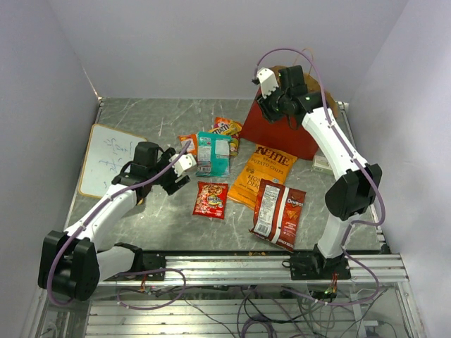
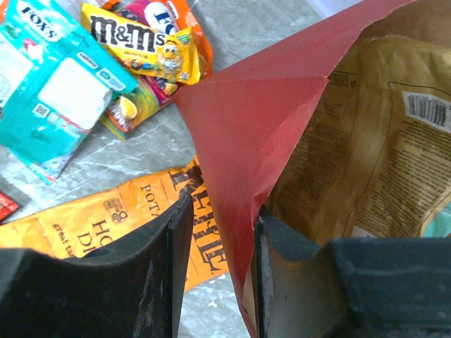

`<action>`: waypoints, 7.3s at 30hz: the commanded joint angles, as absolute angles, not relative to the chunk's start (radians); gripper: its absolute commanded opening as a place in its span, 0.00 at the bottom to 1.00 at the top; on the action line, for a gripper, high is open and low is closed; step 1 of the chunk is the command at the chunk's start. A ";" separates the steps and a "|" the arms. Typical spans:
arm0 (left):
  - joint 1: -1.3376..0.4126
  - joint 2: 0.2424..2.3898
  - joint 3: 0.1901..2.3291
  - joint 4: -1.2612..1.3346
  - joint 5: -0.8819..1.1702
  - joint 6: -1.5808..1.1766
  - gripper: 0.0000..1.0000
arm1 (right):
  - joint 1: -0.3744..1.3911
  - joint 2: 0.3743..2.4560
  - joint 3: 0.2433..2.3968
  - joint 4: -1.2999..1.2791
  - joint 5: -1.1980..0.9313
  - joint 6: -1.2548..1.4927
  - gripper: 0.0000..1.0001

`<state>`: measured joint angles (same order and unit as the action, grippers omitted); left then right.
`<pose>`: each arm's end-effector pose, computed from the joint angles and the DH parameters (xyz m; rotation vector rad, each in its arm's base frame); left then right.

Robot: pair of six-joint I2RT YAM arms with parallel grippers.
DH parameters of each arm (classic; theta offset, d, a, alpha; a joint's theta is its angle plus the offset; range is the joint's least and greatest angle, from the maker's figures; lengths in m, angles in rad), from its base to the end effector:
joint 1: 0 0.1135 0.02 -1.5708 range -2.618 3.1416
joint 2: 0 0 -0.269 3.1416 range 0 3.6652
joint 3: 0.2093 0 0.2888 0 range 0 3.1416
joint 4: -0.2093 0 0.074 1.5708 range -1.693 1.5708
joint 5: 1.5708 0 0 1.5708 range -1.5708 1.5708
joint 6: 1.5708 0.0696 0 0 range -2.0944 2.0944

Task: Place the snacks into the paper bag
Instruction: Adjust the paper bag at the center of the board, then pick up the snack from the center of the board.

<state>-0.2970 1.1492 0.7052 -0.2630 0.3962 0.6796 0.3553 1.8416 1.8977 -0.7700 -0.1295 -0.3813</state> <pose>0.2751 -0.1123 0.2020 1.2199 1.8597 -0.2424 0.4457 0.1750 0.3548 -0.8839 2.1028 0.1343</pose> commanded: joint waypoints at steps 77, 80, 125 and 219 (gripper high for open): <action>-0.255 1.083 0.714 -0.176 0.347 0.582 0.86 | 0.333 1.318 1.295 -0.722 -0.425 -0.570 0.87; -0.254 1.093 0.730 -0.192 0.339 0.581 0.86 | 0.332 1.303 1.139 -0.715 -0.397 -0.590 0.84; -0.255 1.060 0.830 -0.293 0.421 0.668 0.86 | 0.139 1.562 1.100 -0.863 -0.579 -0.831 0.00; -0.336 1.119 1.241 -0.086 0.954 -0.105 0.07 | 0.364 1.131 1.145 -0.108 -0.880 -0.055 0.84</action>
<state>-0.3569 1.1545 1.1973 -0.1711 0.8856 -0.0288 0.3943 1.1687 1.2278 -0.3225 -0.7593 -0.2062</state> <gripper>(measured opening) 0.075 0.827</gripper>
